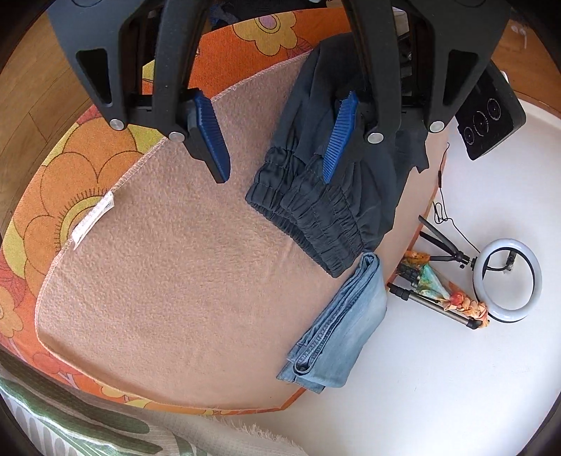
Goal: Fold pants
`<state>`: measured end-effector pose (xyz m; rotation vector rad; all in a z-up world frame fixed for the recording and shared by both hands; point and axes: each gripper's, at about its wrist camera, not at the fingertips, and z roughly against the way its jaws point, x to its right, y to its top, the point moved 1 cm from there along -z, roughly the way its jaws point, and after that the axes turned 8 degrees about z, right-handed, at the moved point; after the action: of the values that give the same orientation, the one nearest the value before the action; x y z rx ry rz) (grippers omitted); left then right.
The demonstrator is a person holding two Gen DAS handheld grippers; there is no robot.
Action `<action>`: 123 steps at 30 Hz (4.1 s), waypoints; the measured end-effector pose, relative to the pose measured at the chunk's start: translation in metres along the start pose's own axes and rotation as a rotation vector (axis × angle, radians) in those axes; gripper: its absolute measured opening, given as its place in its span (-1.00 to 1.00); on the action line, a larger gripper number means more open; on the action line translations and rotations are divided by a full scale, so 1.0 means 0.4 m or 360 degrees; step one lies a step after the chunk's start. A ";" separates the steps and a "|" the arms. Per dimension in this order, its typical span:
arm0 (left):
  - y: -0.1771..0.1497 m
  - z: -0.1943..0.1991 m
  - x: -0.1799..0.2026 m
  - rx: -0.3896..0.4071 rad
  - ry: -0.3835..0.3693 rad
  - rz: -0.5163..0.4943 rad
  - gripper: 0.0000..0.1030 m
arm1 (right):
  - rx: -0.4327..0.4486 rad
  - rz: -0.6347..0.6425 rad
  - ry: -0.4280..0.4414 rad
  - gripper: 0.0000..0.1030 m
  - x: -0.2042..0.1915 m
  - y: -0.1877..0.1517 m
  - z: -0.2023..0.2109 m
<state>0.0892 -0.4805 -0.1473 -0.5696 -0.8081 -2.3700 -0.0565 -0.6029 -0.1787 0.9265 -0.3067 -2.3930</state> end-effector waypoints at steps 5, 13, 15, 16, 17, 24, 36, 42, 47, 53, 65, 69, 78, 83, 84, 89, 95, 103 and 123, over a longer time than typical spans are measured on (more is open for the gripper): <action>-0.008 -0.004 0.018 0.0005 -0.0053 0.0017 -0.98 | -0.0055 -0.0141 0.0133 0.23 0.022 -0.005 -0.047; -0.038 -0.039 0.012 -0.0022 -0.0026 0.0018 -0.98 | 0.0018 -0.0248 0.0269 0.33 0.031 0.008 -0.097; -0.037 -0.045 0.018 -0.0032 0.0009 -0.0018 -0.98 | 0.0038 -0.0218 0.0224 0.18 0.016 0.012 -0.099; -0.038 -0.045 0.019 -0.0042 0.0028 -0.0019 -0.98 | 0.0034 -0.0190 0.0176 -0.18 0.012 0.013 -0.101; -0.039 -0.042 0.019 -0.0058 0.0026 -0.0012 -0.97 | 0.0016 -0.0154 0.0131 -0.29 0.004 0.011 -0.110; -0.090 0.155 -0.002 0.0060 0.0124 -0.0023 -0.48 | 0.0154 -0.0071 0.0089 -0.54 -0.017 0.006 -0.061; -0.265 0.345 -0.235 0.0212 0.0409 0.0300 -0.46 | 0.0408 0.0120 -0.0291 -0.61 -0.050 -0.084 0.130; -0.314 0.339 -0.269 0.0212 0.0406 0.0359 -0.46 | 0.0176 0.0012 -0.0364 -0.42 0.031 -0.089 0.072; -0.339 0.397 -0.282 0.0282 0.0443 0.0376 -0.46 | 0.0337 0.0259 -0.0544 -0.37 -0.045 -0.070 0.162; -0.397 0.499 -0.319 0.0402 0.0557 0.0465 -0.46 | 0.0354 0.0615 -0.0319 -0.36 -0.217 -0.015 0.157; -0.533 0.748 -0.463 0.0792 0.0822 0.0809 -0.05 | 0.0072 0.1136 0.0026 -0.18 -0.533 0.028 -0.102; -0.583 0.843 -0.509 0.0913 0.0943 0.0916 -0.04 | -0.0110 0.1259 0.0181 0.07 -0.634 0.014 -0.205; -0.797 1.024 -0.630 0.1106 0.1203 0.1292 -0.04 | -0.0482 0.1603 0.0165 0.11 -0.790 -0.076 -0.465; -0.911 1.041 -0.711 0.1119 0.1234 0.1534 -0.04 | -0.0529 0.1625 0.0116 0.11 -0.798 -0.093 -0.550; -0.928 1.040 -0.725 0.1113 0.1232 0.1573 -0.04 | -0.0535 0.1620 0.0112 0.11 -0.798 -0.089 -0.558; -0.967 1.040 -0.764 0.1121 0.1225 0.1663 -0.04 | -0.0575 0.1658 0.0144 0.11 -0.797 -0.095 -0.574; -0.969 1.042 -0.778 0.1105 0.1279 0.1661 -0.04 | -0.0602 0.1756 0.0136 -0.78 -0.820 -0.122 -0.597; -0.980 1.054 -0.806 0.1100 0.1311 0.1685 -0.04 | -0.0482 0.1843 -0.0014 -0.93 -0.849 -0.080 -0.620; -1.185 1.269 -0.683 0.1583 0.1141 0.1966 0.10 | -0.0389 0.1832 0.0052 -0.01 -0.869 -0.145 -0.497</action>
<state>0.1002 0.2653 -0.1237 0.2133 -0.7935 -0.7422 0.2664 -0.3603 -0.1562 0.4512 -0.3825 -1.3074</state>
